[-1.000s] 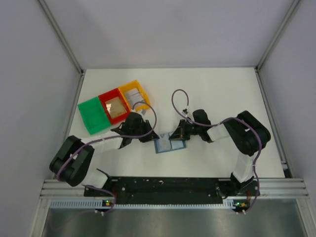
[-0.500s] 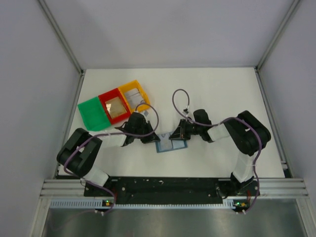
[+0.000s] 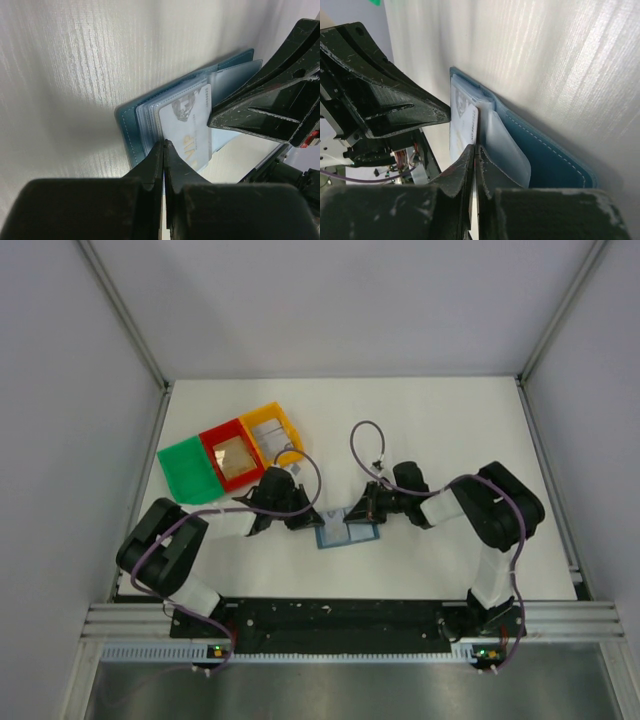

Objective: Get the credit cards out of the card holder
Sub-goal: Remove the credit card from the card holder.

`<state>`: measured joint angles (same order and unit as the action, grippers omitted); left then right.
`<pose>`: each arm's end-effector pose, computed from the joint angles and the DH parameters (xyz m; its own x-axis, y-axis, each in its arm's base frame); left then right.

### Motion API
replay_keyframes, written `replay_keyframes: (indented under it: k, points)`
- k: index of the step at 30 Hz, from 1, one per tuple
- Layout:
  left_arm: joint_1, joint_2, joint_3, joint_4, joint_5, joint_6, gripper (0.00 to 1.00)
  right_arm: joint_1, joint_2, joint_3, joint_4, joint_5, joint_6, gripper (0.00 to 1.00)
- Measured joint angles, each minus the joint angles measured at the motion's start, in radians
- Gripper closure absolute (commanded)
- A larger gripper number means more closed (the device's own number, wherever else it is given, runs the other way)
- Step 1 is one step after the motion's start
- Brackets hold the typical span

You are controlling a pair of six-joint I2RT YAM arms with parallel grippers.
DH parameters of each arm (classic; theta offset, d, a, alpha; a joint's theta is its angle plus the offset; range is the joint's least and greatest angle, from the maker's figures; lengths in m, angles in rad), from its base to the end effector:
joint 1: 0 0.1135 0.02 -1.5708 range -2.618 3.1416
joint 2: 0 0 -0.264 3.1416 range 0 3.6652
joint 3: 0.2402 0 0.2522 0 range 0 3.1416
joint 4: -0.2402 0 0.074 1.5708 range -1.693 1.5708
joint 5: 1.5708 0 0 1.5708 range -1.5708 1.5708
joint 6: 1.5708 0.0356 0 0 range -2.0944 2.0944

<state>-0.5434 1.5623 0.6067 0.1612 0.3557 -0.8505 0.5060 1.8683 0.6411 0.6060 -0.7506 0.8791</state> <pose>0.2361 -0.1571 0.1355 -0.9241 -0.2649 -0.2755 -0.0015 0.7233 -0.6905 0.2662 0.1752 0.0973 -0.9713 0.1057 -0.2129 -0.1434 0.4538 0.8795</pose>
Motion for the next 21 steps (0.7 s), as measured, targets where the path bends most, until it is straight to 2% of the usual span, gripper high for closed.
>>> replay_keyframes:
  k: [11,21]
  points:
    - [0.0,0.008,0.0,0.009,-0.013,0.013,1.0,-0.027,-0.009,-0.033,0.014,-0.023,-0.008,1.0]
    - [0.002,0.024,-0.001,0.015,-0.021,0.015,1.0,-0.068,-0.057,-0.052,-0.039,-0.03,-0.067,1.0]
